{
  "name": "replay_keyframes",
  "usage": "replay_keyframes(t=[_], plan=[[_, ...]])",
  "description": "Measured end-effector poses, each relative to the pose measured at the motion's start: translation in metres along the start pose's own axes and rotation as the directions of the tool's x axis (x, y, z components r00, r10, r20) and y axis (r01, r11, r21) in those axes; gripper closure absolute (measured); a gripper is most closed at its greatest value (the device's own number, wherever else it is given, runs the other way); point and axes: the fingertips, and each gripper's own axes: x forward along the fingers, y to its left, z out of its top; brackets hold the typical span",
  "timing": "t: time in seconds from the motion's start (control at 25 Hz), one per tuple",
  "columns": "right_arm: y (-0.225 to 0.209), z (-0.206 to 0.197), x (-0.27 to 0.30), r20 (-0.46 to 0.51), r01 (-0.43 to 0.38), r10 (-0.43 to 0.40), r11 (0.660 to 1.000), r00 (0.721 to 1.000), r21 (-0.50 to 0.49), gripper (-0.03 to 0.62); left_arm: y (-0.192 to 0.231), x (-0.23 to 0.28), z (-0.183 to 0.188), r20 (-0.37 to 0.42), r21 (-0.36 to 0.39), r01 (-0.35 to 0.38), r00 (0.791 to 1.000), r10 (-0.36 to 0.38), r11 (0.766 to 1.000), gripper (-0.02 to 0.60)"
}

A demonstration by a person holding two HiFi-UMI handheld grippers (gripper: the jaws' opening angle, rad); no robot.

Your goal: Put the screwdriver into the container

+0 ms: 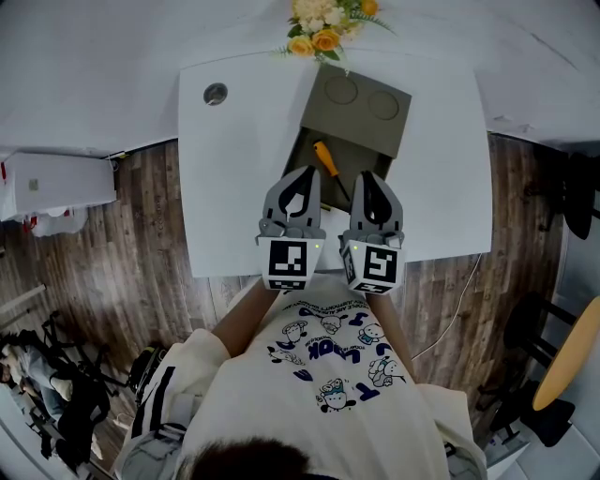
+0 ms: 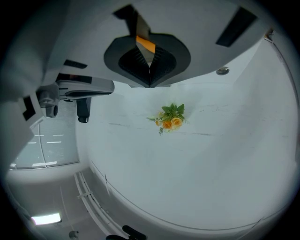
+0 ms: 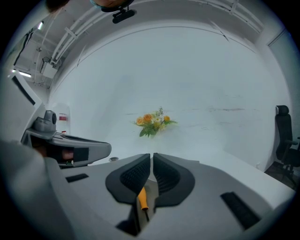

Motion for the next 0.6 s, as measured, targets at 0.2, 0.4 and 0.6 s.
replay_keyframes(t=[0.2, 0.4, 0.6], plan=[[-0.0005, 0.0001, 0.0025, -0.002, 0.000, 0.000, 1.000, 1.000, -0.002, 0.554, 0.0009, 0.0026, -0.0005, -0.002, 0.001, 0.000, 1.000, 0.000, 1.000, 0.566], [0.0006, 0.0008, 0.0013, -0.001, 0.001, -0.001, 1.000, 1.000, -0.003, 0.554, 0.0014, 0.0019, 0.0004, 0.000, 0.000, 0.002, 1.000, -0.002, 1.000, 0.566], [0.0018, 0.0008, 0.0012, -0.001, 0.002, -0.002, 1.000, 1.000, -0.002, 0.554, 0.0019, 0.0022, 0.0010, 0.002, -0.001, 0.005, 1.000, -0.005, 1.000, 0.566]])
